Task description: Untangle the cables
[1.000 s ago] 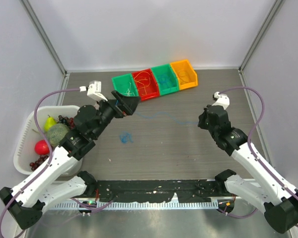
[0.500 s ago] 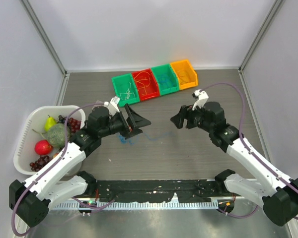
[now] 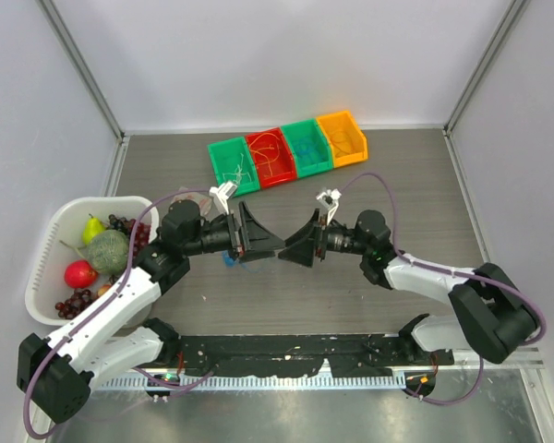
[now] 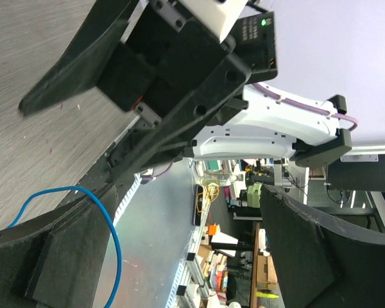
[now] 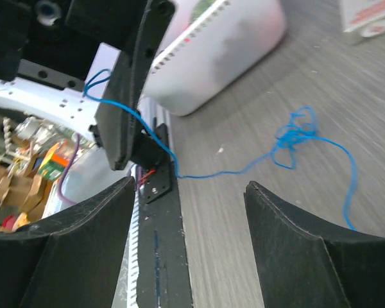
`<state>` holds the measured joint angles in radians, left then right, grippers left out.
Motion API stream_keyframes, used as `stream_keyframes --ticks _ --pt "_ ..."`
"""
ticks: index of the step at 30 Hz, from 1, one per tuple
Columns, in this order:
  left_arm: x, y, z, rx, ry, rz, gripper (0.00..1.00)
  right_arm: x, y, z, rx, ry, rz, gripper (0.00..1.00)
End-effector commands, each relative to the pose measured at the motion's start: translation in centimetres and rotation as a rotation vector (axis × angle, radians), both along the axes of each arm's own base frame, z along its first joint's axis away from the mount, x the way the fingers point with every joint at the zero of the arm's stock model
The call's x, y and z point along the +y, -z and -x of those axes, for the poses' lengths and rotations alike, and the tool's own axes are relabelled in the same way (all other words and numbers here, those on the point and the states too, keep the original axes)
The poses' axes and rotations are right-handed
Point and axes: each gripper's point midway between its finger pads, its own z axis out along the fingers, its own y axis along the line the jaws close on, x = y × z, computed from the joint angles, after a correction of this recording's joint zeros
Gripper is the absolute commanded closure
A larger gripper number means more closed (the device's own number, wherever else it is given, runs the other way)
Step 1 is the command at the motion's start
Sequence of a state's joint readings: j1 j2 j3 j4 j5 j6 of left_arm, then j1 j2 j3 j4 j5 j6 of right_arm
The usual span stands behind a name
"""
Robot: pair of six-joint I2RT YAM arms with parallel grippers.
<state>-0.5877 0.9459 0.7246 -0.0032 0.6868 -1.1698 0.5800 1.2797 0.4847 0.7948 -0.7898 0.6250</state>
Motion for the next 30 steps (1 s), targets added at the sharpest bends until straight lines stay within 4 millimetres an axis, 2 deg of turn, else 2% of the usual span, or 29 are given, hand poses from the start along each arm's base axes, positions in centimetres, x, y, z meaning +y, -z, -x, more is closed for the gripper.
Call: stream_keyframes --ticks 1,3,7,9,11,12,13,17,18,19,22,24,25,26,27,28,30 --pt "0.0 -2.8 1.0 -0.120 0.058 0.089 0.04 2.8 -3.6 3.4 -0.164 -0.158 -0.153 0.26" --pt "0.0 -3.4 1.2 -0.133 0.066 0.106 0.04 3.7 -2.9 3.6 -0.175 -0.139 -0.149 0.26" --pt "0.0 -3.9 1.3 -0.136 0.072 0.118 0.04 4.2 -2.9 2.5 -0.189 -0.015 -0.174 0.30" --pt "0.1 -4.0 1.4 -0.138 0.071 0.125 0.04 4.7 -2.9 2.0 -0.191 0.039 -0.179 0.37" --pt "0.0 -4.0 1.5 -0.139 0.074 0.126 0.04 4.8 -2.7 1.3 -0.181 0.104 -0.179 0.49" --pt "0.1 -4.0 1.5 -0.142 0.073 0.127 0.04 4.8 -2.6 0.9 -0.181 0.135 -0.181 0.60" --pt "0.1 -4.1 1.5 -0.148 0.072 0.128 0.04 4.6 -2.6 0.4 -0.173 0.165 -0.182 0.65" --pt "0.4 -5.2 1.5 -0.196 0.053 0.153 0.04 3.9 -2.4 0.5 -0.171 0.194 -0.183 0.86" --pt "0.5 -5.2 1.4 -0.202 0.041 0.141 0.04 3.7 -2.6 0.5 -0.165 0.201 -0.189 0.96" --pt "0.6 -4.8 1.0 -0.196 0.016 0.105 0.04 3.4 -2.6 0.0 -0.155 0.239 -0.185 0.99" --pt "1.4 -3.6 0.1 -0.223 -0.037 -0.019 0.01 2.0 -3.2 0.1 -0.147 0.290 -0.173 0.99" --pt "1.9 -2.4 -0.3 -0.232 -0.054 -0.109 0.01 0.5 -3.3 -0.5 -0.136 0.377 -0.137 0.99" --pt "2.5 -1.1 -0.8 -0.221 -0.081 -0.192 0.01 -1.1 -3.6 -1.2 -0.122 0.465 -0.111 0.99" --pt "3.5 0.0 -1.3 -0.211 -0.111 -0.285 0.01 -2.6 -3.8 -2.5 -0.121 0.578 -0.096 0.99" --pt "4.5 0.8 -1.9 -0.211 -0.156 -0.365 0.01 -3.8 -4.2 -2.3 -0.117 0.612 -0.067 0.99" --pt "5.9 1.8 -2.5 -0.203 -0.208 -0.453 0.00 -5.3 -4.6 -3.2 -0.128 0.701 -0.047 0.99" --pt "8.8 2.7 -3.8 -0.202 -0.350 -0.594 0.00 -7.3 -4.6 -3.8 -0.100 0.797 0.043 0.99"
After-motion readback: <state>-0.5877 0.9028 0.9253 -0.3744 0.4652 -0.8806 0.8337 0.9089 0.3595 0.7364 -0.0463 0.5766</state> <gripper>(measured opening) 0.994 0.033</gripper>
